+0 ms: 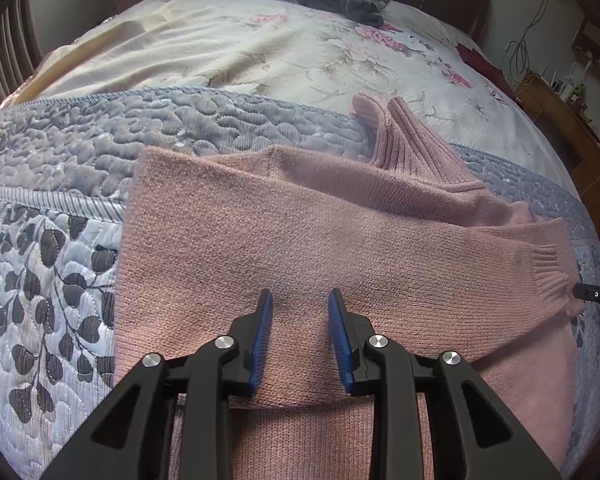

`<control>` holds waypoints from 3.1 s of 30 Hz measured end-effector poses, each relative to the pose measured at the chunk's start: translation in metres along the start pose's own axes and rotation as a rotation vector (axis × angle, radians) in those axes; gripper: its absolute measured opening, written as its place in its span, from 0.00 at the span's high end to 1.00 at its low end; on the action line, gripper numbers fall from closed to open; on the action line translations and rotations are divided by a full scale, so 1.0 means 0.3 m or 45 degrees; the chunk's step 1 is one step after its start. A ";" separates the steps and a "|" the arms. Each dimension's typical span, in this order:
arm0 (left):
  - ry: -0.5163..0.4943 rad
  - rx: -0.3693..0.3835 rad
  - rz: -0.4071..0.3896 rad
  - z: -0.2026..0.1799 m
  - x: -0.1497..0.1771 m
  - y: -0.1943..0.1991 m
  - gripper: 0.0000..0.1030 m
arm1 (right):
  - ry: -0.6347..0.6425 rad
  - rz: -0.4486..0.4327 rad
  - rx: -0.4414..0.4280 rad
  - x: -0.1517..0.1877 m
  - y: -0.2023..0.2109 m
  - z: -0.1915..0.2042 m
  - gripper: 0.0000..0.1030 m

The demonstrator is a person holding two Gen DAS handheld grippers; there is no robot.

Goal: Fold small clothes

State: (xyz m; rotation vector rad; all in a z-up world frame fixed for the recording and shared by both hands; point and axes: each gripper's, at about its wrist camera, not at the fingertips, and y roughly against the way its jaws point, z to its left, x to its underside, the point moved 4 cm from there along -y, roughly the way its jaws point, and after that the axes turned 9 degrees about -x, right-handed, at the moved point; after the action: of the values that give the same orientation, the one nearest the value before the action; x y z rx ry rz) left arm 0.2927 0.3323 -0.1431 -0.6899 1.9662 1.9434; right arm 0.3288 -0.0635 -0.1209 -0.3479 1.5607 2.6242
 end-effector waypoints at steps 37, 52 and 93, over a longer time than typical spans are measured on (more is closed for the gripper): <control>-0.022 0.163 0.071 -0.305 -0.497 -0.415 0.50 | 0.095 -0.014 -0.163 -0.681 -0.538 0.301 0.50; -0.026 0.518 -0.184 -0.270 -0.402 -0.137 0.90 | 0.428 -0.203 -0.385 -0.488 -0.202 0.431 0.94; -0.014 0.579 0.065 -0.164 0.042 0.010 0.92 | 0.225 0.052 -0.476 0.070 -0.100 0.284 0.94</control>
State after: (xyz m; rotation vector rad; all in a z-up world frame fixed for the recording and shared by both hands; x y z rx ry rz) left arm 0.2867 0.2817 -0.1449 -0.5068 2.3204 1.4345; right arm 0.2999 0.0243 -0.1122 -0.5890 1.1146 2.9850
